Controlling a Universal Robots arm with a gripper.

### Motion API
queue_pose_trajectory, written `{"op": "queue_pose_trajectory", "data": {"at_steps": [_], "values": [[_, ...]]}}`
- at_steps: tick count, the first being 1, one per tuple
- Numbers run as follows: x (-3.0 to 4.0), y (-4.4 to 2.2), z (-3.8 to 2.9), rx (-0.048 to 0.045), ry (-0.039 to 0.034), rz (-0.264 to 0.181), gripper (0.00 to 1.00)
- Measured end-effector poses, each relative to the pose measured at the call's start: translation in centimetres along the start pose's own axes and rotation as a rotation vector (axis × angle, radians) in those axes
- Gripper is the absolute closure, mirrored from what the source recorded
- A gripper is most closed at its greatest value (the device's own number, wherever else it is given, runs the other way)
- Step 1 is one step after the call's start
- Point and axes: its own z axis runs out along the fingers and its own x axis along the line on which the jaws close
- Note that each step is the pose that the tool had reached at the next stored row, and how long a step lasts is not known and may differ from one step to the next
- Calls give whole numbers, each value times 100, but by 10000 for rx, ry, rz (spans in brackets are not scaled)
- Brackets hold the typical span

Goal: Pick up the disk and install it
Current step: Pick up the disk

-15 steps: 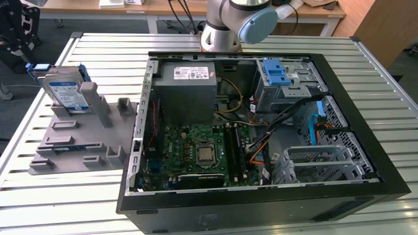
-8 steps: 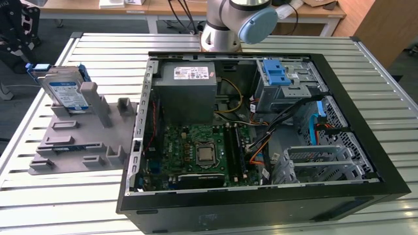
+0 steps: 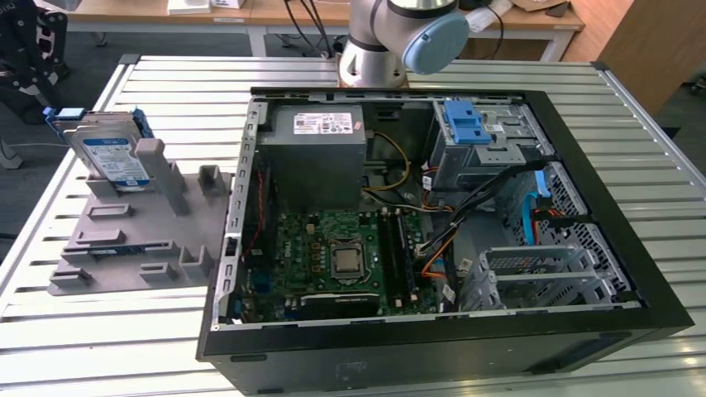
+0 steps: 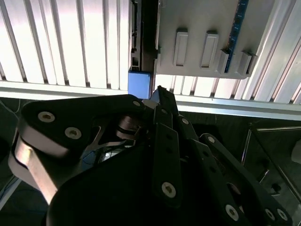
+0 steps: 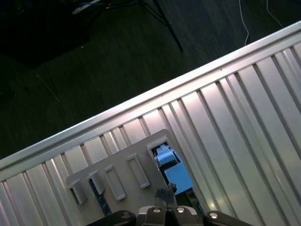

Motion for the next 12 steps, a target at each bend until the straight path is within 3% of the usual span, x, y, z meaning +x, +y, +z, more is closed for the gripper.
{"op": "queue_pose_trajectory", "data": {"at_steps": [2,5,10,12], "values": [[0,0,18,-7,-1,-337,89],[-6,1,28,38,-34,-382,89],[-84,39,40,87,-58,-395,89],[-85,38,48,80,-49,-725,89]]}}
